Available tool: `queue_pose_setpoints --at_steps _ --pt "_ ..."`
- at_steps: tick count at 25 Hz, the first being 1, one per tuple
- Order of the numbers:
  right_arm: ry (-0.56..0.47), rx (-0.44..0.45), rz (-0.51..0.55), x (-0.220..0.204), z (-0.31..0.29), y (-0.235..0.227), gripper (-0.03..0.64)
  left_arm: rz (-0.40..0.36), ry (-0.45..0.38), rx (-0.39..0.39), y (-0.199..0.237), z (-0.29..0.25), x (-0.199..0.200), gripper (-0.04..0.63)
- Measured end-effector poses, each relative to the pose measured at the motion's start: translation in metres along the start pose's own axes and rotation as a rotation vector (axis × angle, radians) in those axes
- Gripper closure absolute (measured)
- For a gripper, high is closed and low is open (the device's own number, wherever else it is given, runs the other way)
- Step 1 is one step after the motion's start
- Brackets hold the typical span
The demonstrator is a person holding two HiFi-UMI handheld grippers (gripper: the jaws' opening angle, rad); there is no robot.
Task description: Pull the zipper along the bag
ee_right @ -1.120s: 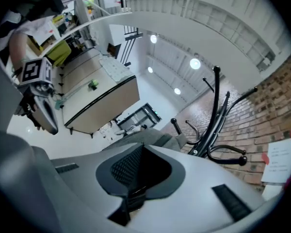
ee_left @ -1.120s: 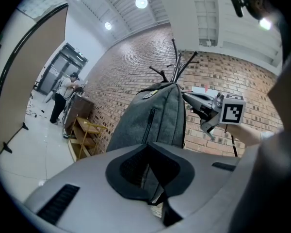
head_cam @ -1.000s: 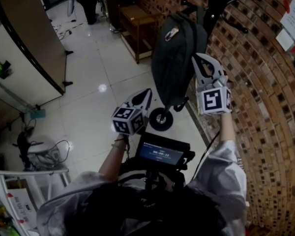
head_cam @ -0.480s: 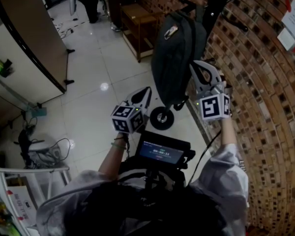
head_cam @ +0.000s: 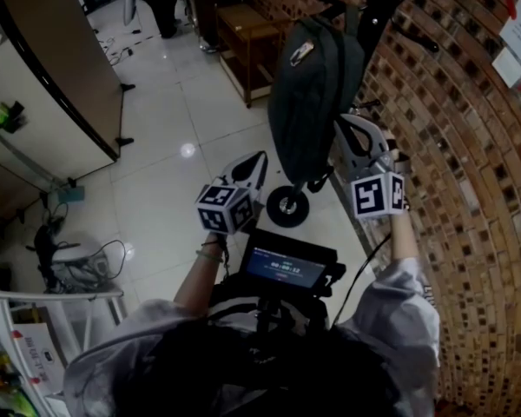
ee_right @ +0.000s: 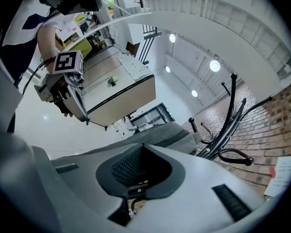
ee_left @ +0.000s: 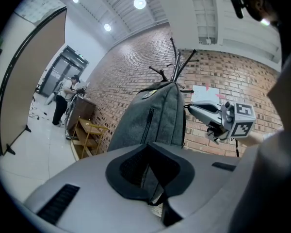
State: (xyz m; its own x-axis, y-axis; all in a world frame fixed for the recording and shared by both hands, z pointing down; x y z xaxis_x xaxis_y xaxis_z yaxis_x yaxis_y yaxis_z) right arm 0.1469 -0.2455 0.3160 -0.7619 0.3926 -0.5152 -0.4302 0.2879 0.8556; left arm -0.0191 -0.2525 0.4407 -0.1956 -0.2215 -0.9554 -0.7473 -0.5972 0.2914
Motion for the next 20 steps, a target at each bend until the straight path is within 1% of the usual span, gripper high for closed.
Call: queue_pose_setpoints --at_steps 8,12,17,20 --pt "-0.001 -0.023 0.018 -0.003 0.005 0.01 0.614 -0.006 0.004 0.002 -0.005 0.0 -0.003 0.588" --pt "0.023 0.011 0.068 -0.006 0.006 0.022 0.614 -0.007 0.007 0.003 -0.006 0.0 -0.002 0.588" --pt "0.017 0.009 0.031 -0.01 0.01 0.031 0.614 -0.004 0.012 0.013 -0.005 0.001 -0.004 0.588" --pt "0.023 0.022 0.039 -0.01 0.01 0.035 0.614 -0.003 0.01 0.014 -0.006 0.002 -0.004 0.588"
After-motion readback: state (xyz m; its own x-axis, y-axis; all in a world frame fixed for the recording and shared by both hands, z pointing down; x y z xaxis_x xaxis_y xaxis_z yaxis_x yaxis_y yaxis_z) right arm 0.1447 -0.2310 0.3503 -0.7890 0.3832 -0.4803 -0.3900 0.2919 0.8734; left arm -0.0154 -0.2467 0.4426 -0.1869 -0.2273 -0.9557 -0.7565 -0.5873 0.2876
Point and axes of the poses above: the fingertips, and each gripper's own axes: z backward along the fingers, y to its left, x out of its top, the point moved 4 cm from there along z, backward along the fingers, and after that the axes turned 3 degrees about -z, right-handed, at the moved point
